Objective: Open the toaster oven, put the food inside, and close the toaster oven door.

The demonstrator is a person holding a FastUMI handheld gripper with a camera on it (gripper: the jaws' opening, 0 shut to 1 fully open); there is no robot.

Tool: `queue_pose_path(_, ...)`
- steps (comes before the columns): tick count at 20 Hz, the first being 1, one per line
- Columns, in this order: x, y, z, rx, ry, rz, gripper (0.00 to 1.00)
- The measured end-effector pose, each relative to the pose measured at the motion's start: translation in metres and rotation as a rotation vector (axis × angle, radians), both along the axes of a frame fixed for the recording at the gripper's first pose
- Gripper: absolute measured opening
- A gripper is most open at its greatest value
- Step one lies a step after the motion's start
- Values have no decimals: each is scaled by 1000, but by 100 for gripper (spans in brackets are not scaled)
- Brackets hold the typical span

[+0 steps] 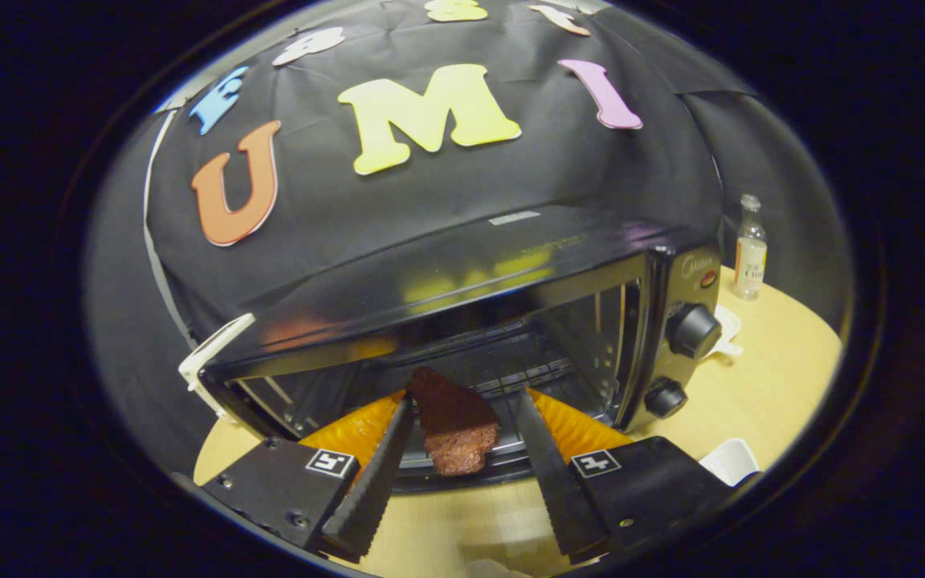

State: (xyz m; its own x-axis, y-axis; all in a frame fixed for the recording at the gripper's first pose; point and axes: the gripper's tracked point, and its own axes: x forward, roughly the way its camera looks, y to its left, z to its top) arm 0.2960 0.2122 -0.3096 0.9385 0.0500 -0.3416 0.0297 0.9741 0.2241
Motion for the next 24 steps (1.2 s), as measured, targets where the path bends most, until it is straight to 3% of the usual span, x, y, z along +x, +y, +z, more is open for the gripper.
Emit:
queue_pose_path(11, -113, -32, 34, -218, 23, 122, 88)
queue_pose_path(17, -175, -33, 6, -264, 72, 175, 88)
queue_pose_path(24, -215, -29, -51, -283, 161, 193, 88)
